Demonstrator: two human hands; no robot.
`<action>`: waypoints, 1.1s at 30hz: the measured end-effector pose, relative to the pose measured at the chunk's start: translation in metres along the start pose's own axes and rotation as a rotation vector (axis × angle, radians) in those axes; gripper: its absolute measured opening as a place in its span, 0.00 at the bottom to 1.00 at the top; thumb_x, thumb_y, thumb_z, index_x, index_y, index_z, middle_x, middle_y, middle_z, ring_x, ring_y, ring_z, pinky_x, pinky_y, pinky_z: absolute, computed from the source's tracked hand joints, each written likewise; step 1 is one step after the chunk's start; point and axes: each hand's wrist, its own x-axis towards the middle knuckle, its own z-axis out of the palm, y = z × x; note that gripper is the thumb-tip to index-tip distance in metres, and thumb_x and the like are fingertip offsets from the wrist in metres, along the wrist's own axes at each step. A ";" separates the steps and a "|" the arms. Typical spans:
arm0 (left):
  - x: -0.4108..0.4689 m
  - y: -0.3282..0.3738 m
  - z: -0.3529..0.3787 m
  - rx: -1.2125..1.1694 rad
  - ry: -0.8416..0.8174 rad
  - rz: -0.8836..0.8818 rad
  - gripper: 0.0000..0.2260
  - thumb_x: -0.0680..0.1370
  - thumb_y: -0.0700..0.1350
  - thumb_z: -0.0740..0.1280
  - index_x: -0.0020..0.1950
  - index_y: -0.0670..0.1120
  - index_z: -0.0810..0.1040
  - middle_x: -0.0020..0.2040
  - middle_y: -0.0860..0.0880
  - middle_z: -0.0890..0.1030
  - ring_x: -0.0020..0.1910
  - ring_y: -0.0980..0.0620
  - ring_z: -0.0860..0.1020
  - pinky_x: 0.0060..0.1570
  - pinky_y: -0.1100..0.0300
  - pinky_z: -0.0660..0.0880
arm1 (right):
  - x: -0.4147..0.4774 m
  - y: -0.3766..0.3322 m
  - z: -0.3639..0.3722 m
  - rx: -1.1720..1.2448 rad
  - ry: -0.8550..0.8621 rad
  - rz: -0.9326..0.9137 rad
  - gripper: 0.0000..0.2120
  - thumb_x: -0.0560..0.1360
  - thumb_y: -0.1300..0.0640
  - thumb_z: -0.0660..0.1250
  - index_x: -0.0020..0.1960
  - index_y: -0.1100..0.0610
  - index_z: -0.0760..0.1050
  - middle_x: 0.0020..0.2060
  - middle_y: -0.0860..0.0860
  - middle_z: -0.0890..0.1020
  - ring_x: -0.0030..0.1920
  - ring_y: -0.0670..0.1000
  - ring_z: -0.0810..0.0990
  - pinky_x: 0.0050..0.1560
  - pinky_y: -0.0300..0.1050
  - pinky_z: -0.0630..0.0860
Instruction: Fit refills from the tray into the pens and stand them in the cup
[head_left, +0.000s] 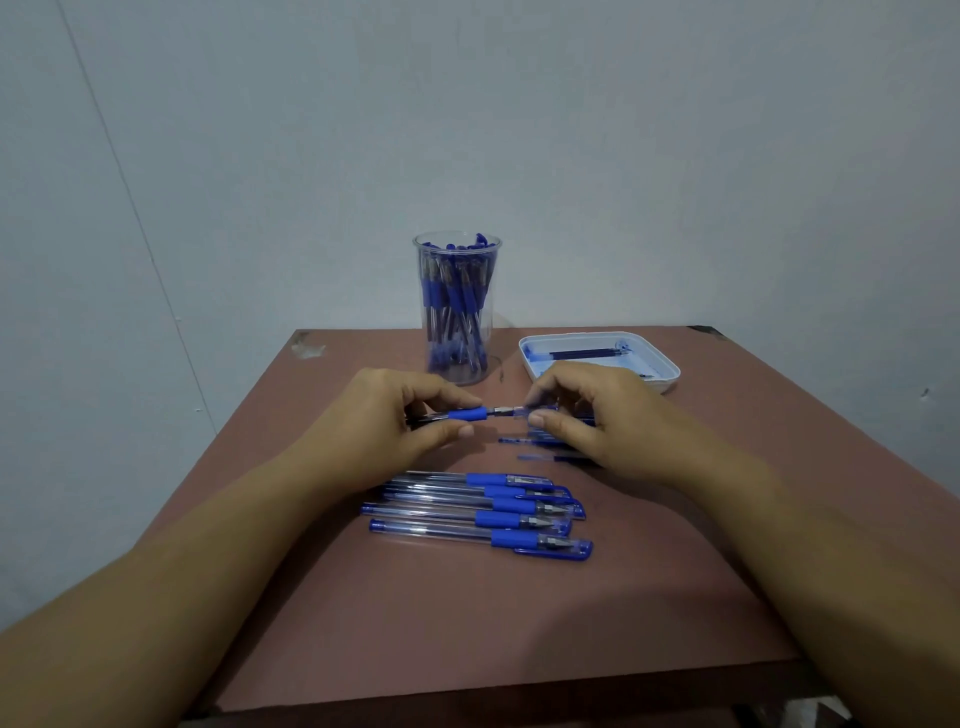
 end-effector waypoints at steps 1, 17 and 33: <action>0.000 0.000 0.000 0.003 -0.006 0.005 0.10 0.72 0.49 0.75 0.51 0.62 0.83 0.39 0.52 0.84 0.34 0.52 0.77 0.37 0.63 0.75 | 0.001 -0.002 0.002 0.007 0.005 -0.011 0.03 0.78 0.52 0.68 0.51 0.46 0.77 0.44 0.42 0.80 0.44 0.41 0.79 0.44 0.36 0.75; -0.006 0.009 0.003 0.091 0.063 0.165 0.10 0.73 0.43 0.75 0.54 0.49 0.85 0.44 0.57 0.85 0.35 0.71 0.76 0.37 0.78 0.68 | 0.003 -0.010 0.020 0.166 0.126 -0.056 0.04 0.74 0.55 0.72 0.49 0.53 0.82 0.41 0.43 0.83 0.43 0.43 0.80 0.42 0.31 0.74; 0.001 0.009 0.002 0.093 0.179 0.083 0.22 0.70 0.54 0.75 0.63 0.53 0.78 0.52 0.63 0.78 0.50 0.65 0.76 0.48 0.75 0.70 | 0.016 -0.016 0.012 0.750 0.311 0.171 0.05 0.76 0.62 0.69 0.48 0.54 0.76 0.40 0.51 0.82 0.41 0.46 0.81 0.47 0.41 0.80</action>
